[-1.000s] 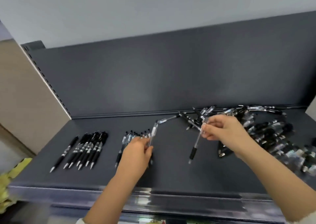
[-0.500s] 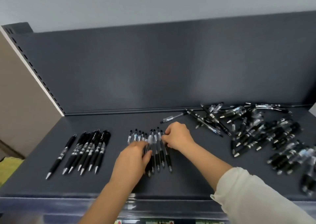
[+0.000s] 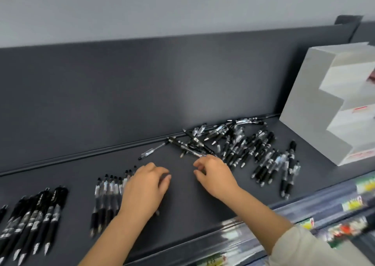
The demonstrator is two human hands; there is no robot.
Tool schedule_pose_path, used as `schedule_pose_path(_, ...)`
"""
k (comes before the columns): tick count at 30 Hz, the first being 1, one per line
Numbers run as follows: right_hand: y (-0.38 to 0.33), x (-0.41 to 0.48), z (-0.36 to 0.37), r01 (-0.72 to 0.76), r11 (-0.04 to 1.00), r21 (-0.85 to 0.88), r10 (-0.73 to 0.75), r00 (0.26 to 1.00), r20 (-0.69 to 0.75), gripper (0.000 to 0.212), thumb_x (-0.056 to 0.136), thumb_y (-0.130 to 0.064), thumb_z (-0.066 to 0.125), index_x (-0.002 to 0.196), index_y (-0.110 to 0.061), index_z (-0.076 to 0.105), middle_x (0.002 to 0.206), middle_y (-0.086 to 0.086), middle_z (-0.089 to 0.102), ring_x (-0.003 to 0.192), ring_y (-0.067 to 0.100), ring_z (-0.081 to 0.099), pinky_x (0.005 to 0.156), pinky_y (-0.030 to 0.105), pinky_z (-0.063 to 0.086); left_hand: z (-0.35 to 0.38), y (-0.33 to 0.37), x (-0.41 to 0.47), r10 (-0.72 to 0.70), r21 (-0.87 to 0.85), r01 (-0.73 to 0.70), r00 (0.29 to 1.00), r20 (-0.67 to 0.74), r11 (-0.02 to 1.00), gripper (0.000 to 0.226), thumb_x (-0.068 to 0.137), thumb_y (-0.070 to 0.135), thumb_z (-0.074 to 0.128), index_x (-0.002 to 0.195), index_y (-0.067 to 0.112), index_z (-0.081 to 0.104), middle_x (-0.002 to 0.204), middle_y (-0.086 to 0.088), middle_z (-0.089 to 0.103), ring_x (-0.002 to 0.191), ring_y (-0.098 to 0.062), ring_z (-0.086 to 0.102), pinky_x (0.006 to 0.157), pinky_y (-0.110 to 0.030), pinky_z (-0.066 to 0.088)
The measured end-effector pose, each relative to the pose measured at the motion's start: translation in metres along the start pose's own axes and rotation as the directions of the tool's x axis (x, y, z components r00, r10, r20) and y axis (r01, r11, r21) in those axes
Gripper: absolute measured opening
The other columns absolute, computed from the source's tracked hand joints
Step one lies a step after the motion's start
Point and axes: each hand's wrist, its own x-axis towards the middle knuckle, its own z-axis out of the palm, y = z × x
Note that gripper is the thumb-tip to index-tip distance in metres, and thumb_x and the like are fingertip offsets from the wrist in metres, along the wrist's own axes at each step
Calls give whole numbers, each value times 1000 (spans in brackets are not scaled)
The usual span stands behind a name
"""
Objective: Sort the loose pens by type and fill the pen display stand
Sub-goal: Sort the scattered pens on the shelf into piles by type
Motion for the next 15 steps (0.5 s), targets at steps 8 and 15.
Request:
schedule_pose_path(8, 93, -48, -68, -291, 956, -36, 260, 899, -351, 20, 86, -13, 57, 103, -12, 68, 97, 7, 61, 96, 24, 54, 73, 29, 42, 34, 70, 15, 245, -97, -234, 962, 120, 967, 26, 92, 42, 48, 111, 33, 63, 101, 14, 54, 103, -9, 50, 78, -23, 43)
schedule_pose_path(15, 146, -77, -94, -506, 863, -5, 467, 801, -373, 28, 86, -29, 64, 107, -12, 64, 98, 5, 58, 99, 26, 53, 70, 31, 45, 58, 129, 27, 391, -168, -362, 900, 193, 917, 32, 94, 42, 45, 119, 29, 60, 105, 13, 53, 105, -8, 48, 82, -22, 43)
